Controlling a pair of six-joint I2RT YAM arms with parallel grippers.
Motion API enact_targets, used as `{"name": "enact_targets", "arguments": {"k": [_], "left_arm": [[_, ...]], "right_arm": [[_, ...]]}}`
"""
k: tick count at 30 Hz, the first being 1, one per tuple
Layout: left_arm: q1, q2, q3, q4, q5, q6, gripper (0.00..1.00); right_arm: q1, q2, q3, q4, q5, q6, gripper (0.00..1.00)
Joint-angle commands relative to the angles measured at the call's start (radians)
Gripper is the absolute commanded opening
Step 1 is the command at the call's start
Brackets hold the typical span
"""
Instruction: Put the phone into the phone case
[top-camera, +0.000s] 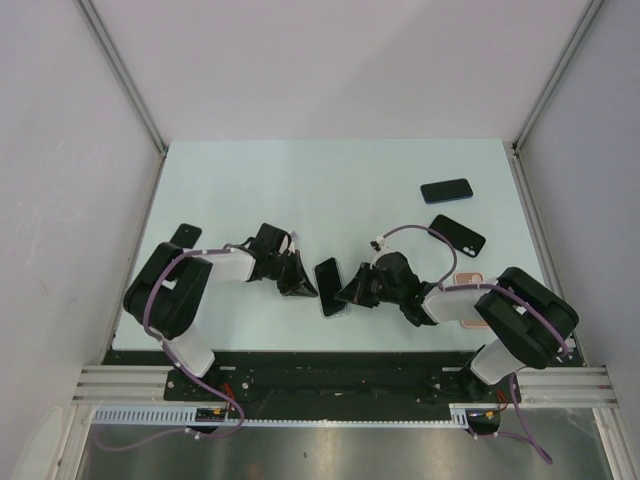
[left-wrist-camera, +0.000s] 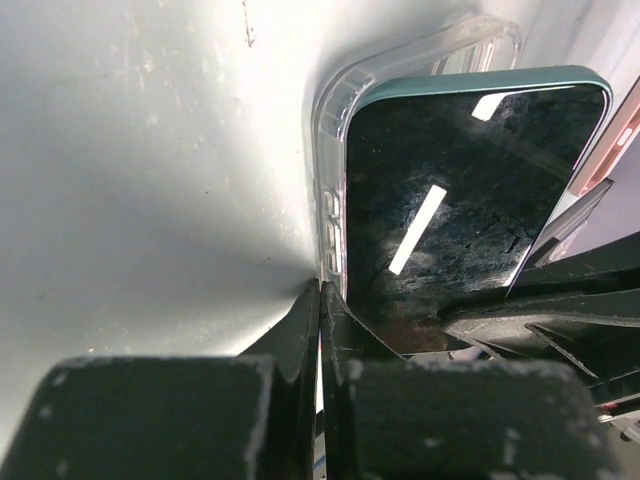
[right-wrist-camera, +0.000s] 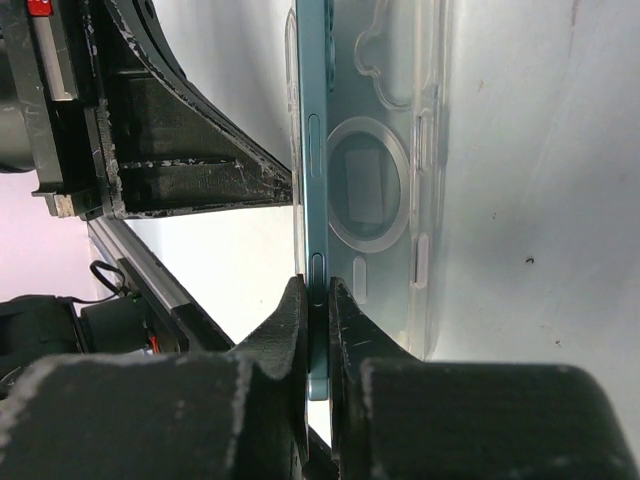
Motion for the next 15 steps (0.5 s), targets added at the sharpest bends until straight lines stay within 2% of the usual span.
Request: {"name": "enact_targets", "arguments": {"k": [1,5,7,12,14,15], "left_arm": [[-0.043,0.004,-0.032,0.01,-0.01,-0.008,0.0],[-0.043,-0.039,-0.032,-0.007,-0.026,-0.019,0.0],[-0.043,-0.066,-0.02,-0.037,-0.063,-0.017,0.0],[-0.026,-0.118,0.048,-0.183,-0.108,0.023,0.0],[-0.02,-0.158,0.054,-0.199,-0.118,0.032,0.04],[-0.012,-0.172,0.058,-0.206,-0.126,0.035,0.12]], "right_arm": [[0.019,0.052,-0.031,-0.034,0.009,0.052,0.0],[0.016,0.046,-0.032,-0.032,-0.004,0.058,0.01],[0.01,0.012,-0.031,-0.054,0.0,0.05,0.04],[0.004,-0.113,-0.029,-0.152,0.08,0.037,0.26],[0.001,-0.141,-0.028,-0.181,0.095,0.03,0.33],[-0.004,-0.152,-0.025,-0.192,0.094,0.021,0.35]]}}
